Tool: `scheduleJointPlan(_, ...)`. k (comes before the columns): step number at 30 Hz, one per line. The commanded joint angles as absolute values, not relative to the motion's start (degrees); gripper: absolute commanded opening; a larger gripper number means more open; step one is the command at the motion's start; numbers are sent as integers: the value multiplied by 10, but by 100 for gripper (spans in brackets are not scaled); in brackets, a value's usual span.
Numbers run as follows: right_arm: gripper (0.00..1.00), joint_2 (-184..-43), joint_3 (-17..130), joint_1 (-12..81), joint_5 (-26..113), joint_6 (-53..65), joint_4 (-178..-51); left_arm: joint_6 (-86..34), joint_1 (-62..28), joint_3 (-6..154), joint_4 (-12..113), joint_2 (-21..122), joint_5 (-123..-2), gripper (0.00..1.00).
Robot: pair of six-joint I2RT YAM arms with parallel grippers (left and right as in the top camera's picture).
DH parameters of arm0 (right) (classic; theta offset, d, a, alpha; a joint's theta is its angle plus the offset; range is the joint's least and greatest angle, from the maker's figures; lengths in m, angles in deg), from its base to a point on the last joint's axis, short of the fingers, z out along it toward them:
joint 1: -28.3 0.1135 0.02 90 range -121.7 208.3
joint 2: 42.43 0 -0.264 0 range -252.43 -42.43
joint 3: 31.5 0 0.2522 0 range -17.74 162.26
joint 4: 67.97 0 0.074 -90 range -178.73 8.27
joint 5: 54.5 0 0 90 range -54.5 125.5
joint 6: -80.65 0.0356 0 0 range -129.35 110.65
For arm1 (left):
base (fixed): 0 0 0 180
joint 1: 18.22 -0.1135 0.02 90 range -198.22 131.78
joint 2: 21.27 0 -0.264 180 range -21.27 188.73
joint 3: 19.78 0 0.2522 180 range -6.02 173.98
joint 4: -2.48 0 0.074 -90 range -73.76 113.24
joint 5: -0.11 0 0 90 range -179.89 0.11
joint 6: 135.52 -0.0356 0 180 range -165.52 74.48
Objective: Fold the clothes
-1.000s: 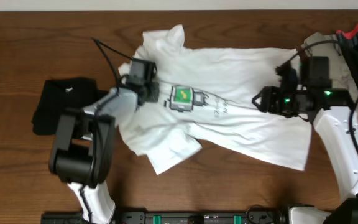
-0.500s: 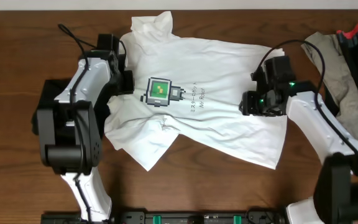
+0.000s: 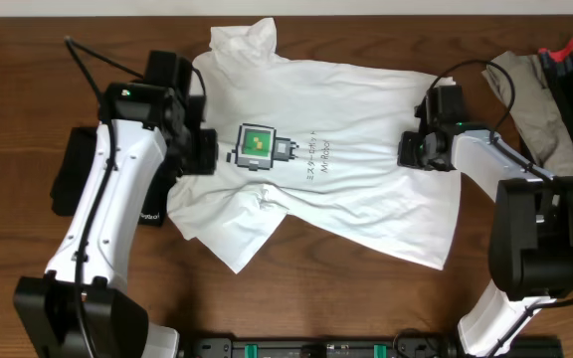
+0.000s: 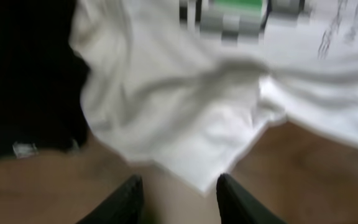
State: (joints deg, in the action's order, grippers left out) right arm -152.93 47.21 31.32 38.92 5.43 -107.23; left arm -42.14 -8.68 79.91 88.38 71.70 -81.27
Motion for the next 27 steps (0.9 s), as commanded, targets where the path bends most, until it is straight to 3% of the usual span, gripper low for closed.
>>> scheduleJointPlan(1,1,-1573,459,257,278,78,-1076,-405,-54,791,911,720,-808,41)
scheduleJointPlan(6,3,-1573,498,187,385,55,-1086,-400,7,728,909,720,-786,40)
scheduleJointPlan(9,23,-1573,521,170,478,23,-1102,-388,41,669,863,720,-786,41)
scheduleJointPlan(13,35,-1553,551,164,543,23,-1142,-376,89,567,756,720,-785,41)
scheduleJointPlan(23,40,-1390,560,164,566,17,-1204,-295,213,436,541,723,-802,40)
scheduleJointPlan(27,40,-1335,560,164,565,17,-1226,-269,221,420,512,739,-829,24)
